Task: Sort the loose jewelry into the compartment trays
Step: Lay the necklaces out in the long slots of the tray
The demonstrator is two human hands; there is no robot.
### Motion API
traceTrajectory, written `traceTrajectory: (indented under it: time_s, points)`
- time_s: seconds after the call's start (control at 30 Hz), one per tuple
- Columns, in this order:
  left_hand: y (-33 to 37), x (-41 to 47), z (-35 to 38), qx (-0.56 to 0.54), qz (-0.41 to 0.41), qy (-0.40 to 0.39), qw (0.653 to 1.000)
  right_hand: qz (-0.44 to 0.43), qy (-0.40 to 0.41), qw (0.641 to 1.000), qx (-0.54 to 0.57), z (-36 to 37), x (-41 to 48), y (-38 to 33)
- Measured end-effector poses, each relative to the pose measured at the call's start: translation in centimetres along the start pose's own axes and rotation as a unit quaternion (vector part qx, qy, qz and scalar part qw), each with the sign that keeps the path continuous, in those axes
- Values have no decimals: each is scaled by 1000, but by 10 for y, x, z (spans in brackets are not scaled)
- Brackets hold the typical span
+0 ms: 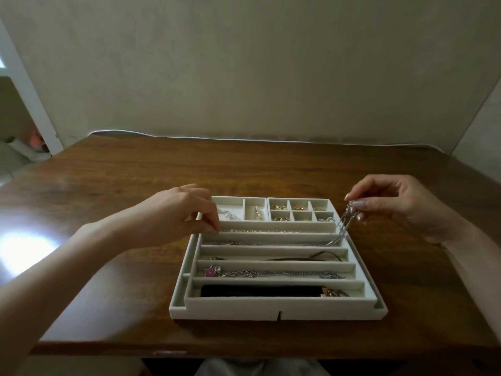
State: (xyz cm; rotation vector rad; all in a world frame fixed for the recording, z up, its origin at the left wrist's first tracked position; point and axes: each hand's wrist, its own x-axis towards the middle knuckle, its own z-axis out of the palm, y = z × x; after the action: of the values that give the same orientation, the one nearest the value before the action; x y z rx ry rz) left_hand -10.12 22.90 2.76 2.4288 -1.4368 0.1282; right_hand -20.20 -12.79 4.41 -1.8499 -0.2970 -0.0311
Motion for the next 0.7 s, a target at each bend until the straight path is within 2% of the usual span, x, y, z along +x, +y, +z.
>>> traceTrajectory:
  time_s: [0.23, 0.7]
  points:
    - [3, 8, 6, 4, 47, -58, 997, -18, -18, 999, -45, 14, 14, -11]
    - [3, 6, 7, 73, 82, -25, 994, -12, -96, 992, -83, 37, 34, -20]
